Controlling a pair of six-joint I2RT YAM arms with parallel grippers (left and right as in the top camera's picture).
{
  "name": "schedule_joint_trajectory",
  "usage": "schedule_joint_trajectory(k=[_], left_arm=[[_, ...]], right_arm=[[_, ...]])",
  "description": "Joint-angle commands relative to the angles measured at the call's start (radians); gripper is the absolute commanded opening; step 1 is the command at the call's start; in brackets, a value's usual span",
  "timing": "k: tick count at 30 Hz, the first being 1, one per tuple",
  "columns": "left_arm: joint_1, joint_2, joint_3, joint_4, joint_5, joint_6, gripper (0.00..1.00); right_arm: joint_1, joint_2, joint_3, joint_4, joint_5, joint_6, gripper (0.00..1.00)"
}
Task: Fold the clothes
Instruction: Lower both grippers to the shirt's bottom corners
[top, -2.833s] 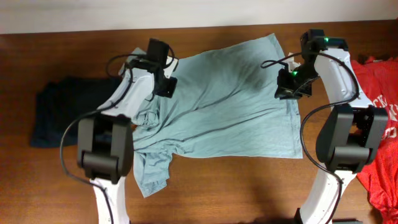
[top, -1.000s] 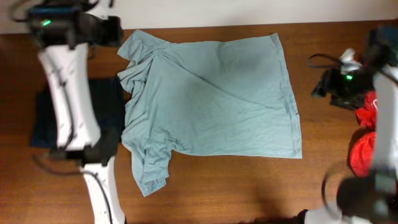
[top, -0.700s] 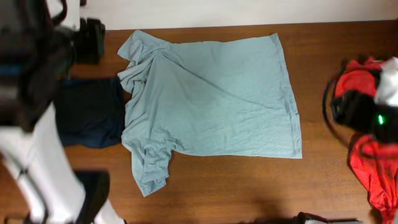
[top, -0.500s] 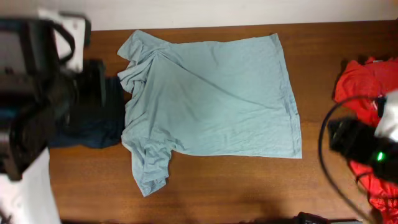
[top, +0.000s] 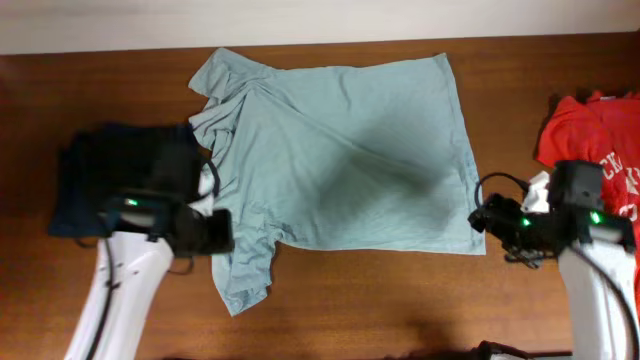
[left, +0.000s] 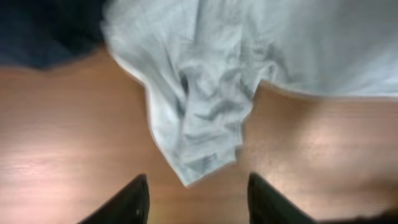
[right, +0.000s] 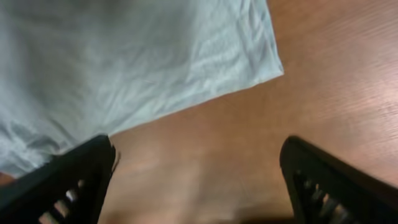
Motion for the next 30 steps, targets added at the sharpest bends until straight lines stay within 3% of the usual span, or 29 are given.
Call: schedule_joint_trajectory(k=[1,5,11,17,19,25,27,30], left_arm=[[-0.001,0.034,-0.198,0.112,0.081,-0.098,0.53],[0.001,0.106,-0.327,0.208,0.126,-0.145,0.56],[0.005,0.131,-0.415,0.276,0.091,-0.259,0.57],[0.007,0.131,-0.433,0.238,0.083,-0.284,0.55],[0.007,0.131,-0.433,0.209,0.074,-0.285,0.49],[0.007,0.13,-0.446,0.209,0.041,-0.333,0.48],[0.007,0.13,-0.453,0.203,0.042,-0.333,0.38],[0.007,0.13,-0.466,0.208,0.048,-0.346,0.36]], right_arm=[[0.005,0.127,-0.001,0.056,-0.025,0.028,0.86],[0.005,0.257,-0.001,0.108,-0.031,0.023,0.86],[0.005,0.29,-0.001,0.124,-0.03,0.023,0.86],[0.004,0.29,-0.001,0.12,-0.03,0.004,0.86],[0.004,0.29,-0.001,0.119,-0.03,0.004,0.86],[0.004,0.29,-0.001,0.118,-0.03,0.004,0.86],[0.004,0.29,-0.001,0.119,-0.03,0.004,0.86],[0.004,0.29,-0.001,0.119,-0.029,0.003,0.86]])
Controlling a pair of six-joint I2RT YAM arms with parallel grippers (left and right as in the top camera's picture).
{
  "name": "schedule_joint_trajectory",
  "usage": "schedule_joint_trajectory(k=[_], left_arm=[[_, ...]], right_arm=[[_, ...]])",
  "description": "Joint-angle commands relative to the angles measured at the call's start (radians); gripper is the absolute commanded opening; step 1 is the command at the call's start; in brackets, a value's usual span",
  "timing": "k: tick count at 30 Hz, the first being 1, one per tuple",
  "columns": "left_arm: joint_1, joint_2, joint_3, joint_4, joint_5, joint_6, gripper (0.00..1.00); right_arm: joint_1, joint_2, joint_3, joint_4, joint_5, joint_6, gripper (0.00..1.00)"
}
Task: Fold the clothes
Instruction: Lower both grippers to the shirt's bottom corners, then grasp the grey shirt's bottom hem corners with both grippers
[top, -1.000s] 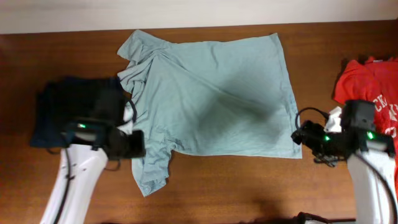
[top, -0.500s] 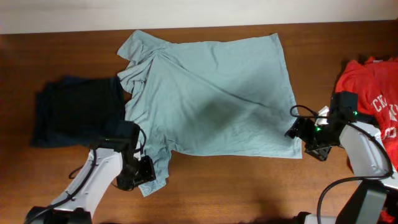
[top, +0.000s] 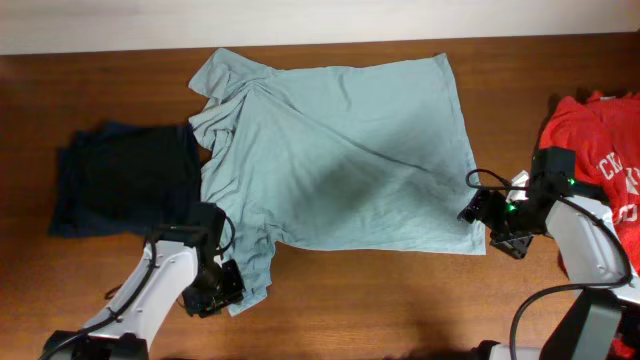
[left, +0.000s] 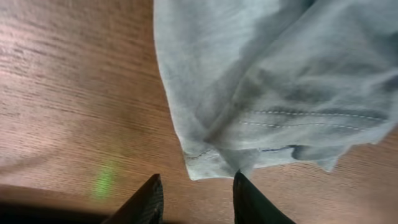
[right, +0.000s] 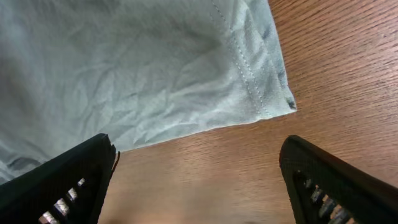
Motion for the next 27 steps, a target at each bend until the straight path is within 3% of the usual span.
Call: schedule_joint_trajectory(k=[1,8,11,19,20,22,27], left_arm=[[0.007,0.003,-0.024,0.006,-0.008,-0.045,0.37],[0.035,0.003,-0.026,0.039,0.021,-0.143,0.38],[0.081,0.003,-0.026,0.055,0.081,-0.145,0.48],[0.119,0.003,-0.03,-0.026,0.097,-0.144,0.47],[0.119,0.003,-0.032,-0.022,0.097,-0.145,0.45],[0.119,0.003,-0.041,-0.018,0.097,-0.145,0.29],[0.119,0.003,-0.087,0.053,0.097,-0.145,0.29]], right_arm=[[0.004,-0.005,0.0,0.0,-0.005,-0.01,0.86],[0.004,-0.005,0.0,-0.001,-0.005,-0.014,0.86],[0.004,-0.005,0.0,-0.004,-0.005,-0.017,0.86],[0.004,-0.005,0.0,-0.004,-0.005,-0.017,0.86],[0.004,-0.005,0.0,-0.004,-0.005,-0.017,0.86],[0.004,-0.005,0.0,-0.004,-0.005,-0.017,0.86],[0.004,-0.005,0.0,-0.004,-0.005,-0.017,0.86]])
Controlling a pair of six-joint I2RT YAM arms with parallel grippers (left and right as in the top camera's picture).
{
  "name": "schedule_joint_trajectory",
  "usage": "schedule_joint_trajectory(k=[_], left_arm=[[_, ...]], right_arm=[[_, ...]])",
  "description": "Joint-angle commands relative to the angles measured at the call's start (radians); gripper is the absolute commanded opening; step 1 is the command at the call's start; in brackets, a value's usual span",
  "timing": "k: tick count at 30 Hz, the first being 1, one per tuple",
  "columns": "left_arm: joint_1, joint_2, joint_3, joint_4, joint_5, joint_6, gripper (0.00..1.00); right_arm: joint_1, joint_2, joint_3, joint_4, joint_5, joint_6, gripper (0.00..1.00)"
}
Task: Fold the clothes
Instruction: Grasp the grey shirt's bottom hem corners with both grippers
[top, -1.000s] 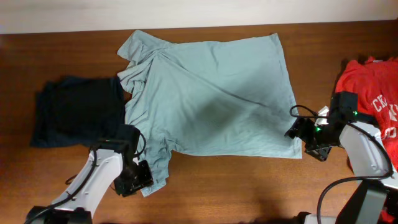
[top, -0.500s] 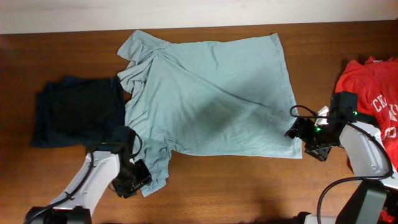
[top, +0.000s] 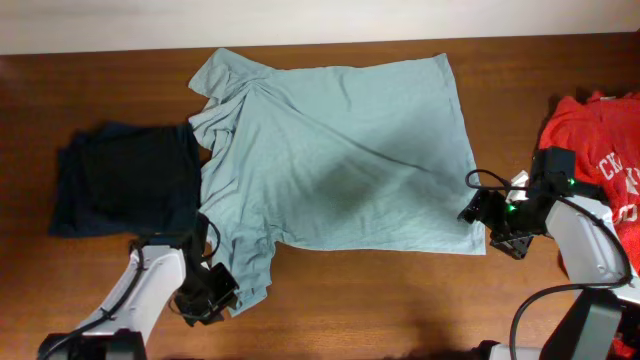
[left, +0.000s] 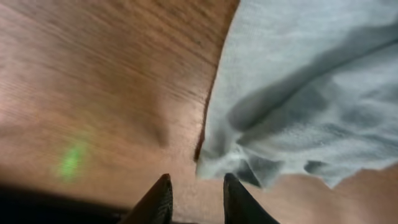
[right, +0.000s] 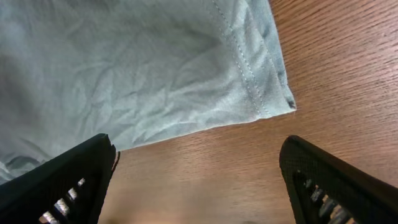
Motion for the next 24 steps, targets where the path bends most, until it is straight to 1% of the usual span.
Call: schedule_joint_trajectory(k=[1,2,3,5,6,7,10,11,13,14,15,20,22,24], left_arm=[[0.006,0.003,-0.046,0.051,0.015,-0.007,0.29],[0.006,0.003,-0.058,0.071,0.024,-0.007,0.29],[0.006,0.003,-0.067,0.087,0.032,-0.007,0.34],[0.006,0.003,-0.077,0.116,0.042,-0.007,0.36],[0.006,0.003,-0.079,0.131,0.04,-0.006,0.4],[0.006,0.003,-0.079,0.147,0.038,-0.006,0.41],[0.006,0.003,-0.079,0.174,0.041,-0.006,0.41],[0.006,0.003,-0.079,0.173,0.042,-0.006,0.36],[0.006,0.003,-0.079,0.157,0.041,-0.003,0.17],[0.006,0.003,-0.08,0.148,0.04,0.005,0.04],[0.006,0.003,-0.08,0.141,0.041,0.012,0.0],[0.006,-0.015,-0.062,0.047,0.068,0.069,0.0],[0.006,-0.038,-0.045,-0.004,0.06,0.097,0.0],[0.006,-0.073,-0.024,-0.067,0.011,0.105,0.0]], right_arm=[[0.004,-0.005,0.0,-0.001,-0.005,-0.01,0.86],[0.004,-0.005,0.0,-0.001,-0.005,-0.01,0.86],[0.004,-0.005,0.0,-0.001,-0.005,-0.01,0.86],[0.004,-0.005,0.0,-0.001,-0.005,-0.01,0.86],[0.004,-0.005,0.0,-0.001,-0.005,-0.01,0.86],[0.004,-0.005,0.0,-0.001,-0.005,-0.01,0.86],[0.004,-0.005,0.0,-0.002,-0.005,-0.01,0.86],[0.004,-0.005,0.0,-0.003,-0.005,-0.01,0.86],[0.004,-0.005,0.0,-0.005,-0.005,-0.012,0.86],[0.004,-0.005,0.0,-0.005,-0.005,-0.014,0.86],[0.004,-0.005,0.0,-0.005,-0.005,-0.013,0.86],[0.004,-0.005,0.0,-0.003,0.004,-0.025,0.86],[0.004,-0.005,0.0,0.0,0.013,-0.025,0.86],[0.004,-0.004,0.0,0.002,0.032,-0.024,0.86]])
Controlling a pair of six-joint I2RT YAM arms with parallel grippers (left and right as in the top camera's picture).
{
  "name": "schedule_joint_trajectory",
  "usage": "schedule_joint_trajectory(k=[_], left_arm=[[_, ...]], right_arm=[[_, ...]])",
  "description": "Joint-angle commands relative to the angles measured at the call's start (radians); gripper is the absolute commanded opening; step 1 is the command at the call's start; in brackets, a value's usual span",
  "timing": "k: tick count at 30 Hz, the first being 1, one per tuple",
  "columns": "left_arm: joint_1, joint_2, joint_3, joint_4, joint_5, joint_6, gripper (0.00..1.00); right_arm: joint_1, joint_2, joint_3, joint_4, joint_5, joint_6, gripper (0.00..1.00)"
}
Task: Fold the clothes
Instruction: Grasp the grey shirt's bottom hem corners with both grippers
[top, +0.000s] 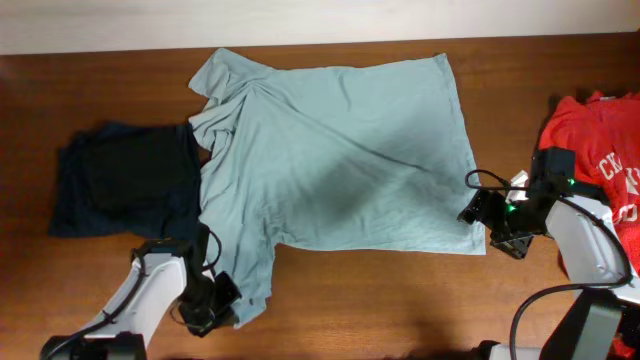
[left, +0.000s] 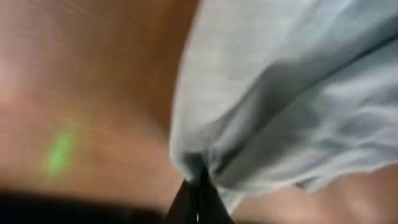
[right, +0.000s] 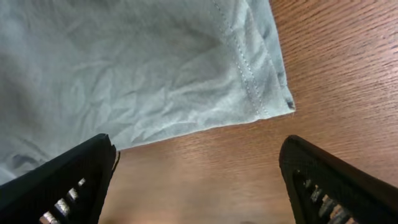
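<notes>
A pale blue-grey T-shirt (top: 340, 160) lies spread on the wooden table, its left sleeves bunched. My left gripper (top: 222, 300) is at the shirt's lower-left sleeve, shut on the sleeve's hem (left: 198, 167), with fabric pinched between the black fingers. My right gripper (top: 480, 215) stands open beside the shirt's lower-right corner (right: 287, 102), its fingers (right: 68, 180) wide apart over bare wood, touching no cloth.
A folded dark navy garment (top: 125, 180) lies left of the shirt. A red garment (top: 595, 135) with white print sits at the table's right edge. Bare wooden table (top: 380, 300) runs along the front.
My left gripper, then open at the sleeve's edge, has shut on the sleeve hem and the sleeve end has drawn slightly inward. The right gripper has stayed put.
Both grippers first hovered open, the left beside the lower sleeve, the right off the shirt's lower-right corner. Then the left dropped to the sleeve tip and the right settled at the corner. The left narrowed at the hem and now grips it.
</notes>
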Motion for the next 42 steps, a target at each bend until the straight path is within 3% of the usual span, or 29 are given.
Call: schedule_joint_trajectory(k=[1,4,6,8,18,25,27,29,37,40,41,42], left_arm=[[0.003,-0.074,0.045,-0.09,-0.083,0.053,0.0],[0.023,-0.135,0.086,-0.175,-0.171,0.044,0.0],[0.045,-0.178,0.099,-0.195,-0.171,0.044,0.0],[0.086,-0.232,0.106,-0.214,-0.17,0.044,0.01],[0.217,-0.329,0.108,-0.243,-0.161,0.045,0.0],[0.227,-0.33,0.108,-0.247,-0.159,0.045,0.0],[0.227,-0.33,0.108,-0.248,-0.159,0.045,0.0],[0.227,-0.33,0.108,-0.248,-0.159,0.045,0.0],[0.227,-0.33,0.108,-0.248,-0.159,0.045,0.0],[0.227,-0.33,0.108,-0.248,-0.159,0.045,0.0],[0.227,-0.33,0.108,-0.247,-0.159,0.045,0.0],[0.227,-0.33,0.108,-0.247,-0.159,0.045,0.0]], right_arm=[[0.004,-0.004,0.0,0.002,0.04,-0.01,0.86],[0.004,-0.004,0.0,-0.006,0.094,-0.009,0.86],[0.004,-0.004,0.0,-0.017,0.139,0.014,0.87],[0.004,-0.004,0.0,-0.027,0.193,0.062,0.94],[0.003,0.088,-0.001,-0.006,0.21,0.088,0.93],[-0.004,0.21,-0.001,0.014,0.254,0.094,0.66],[-0.025,0.233,-0.001,0.021,0.285,0.114,0.25],[-0.049,0.235,-0.001,0.025,0.304,0.114,0.04],[-0.154,0.195,0.001,0.014,0.373,0.114,0.04],[-0.16,0.185,0.001,0.018,0.307,0.108,0.05],[-0.149,0.185,0.0,0.021,0.2,0.032,0.22],[-0.141,0.185,0.0,0.021,0.138,-0.015,0.49]])
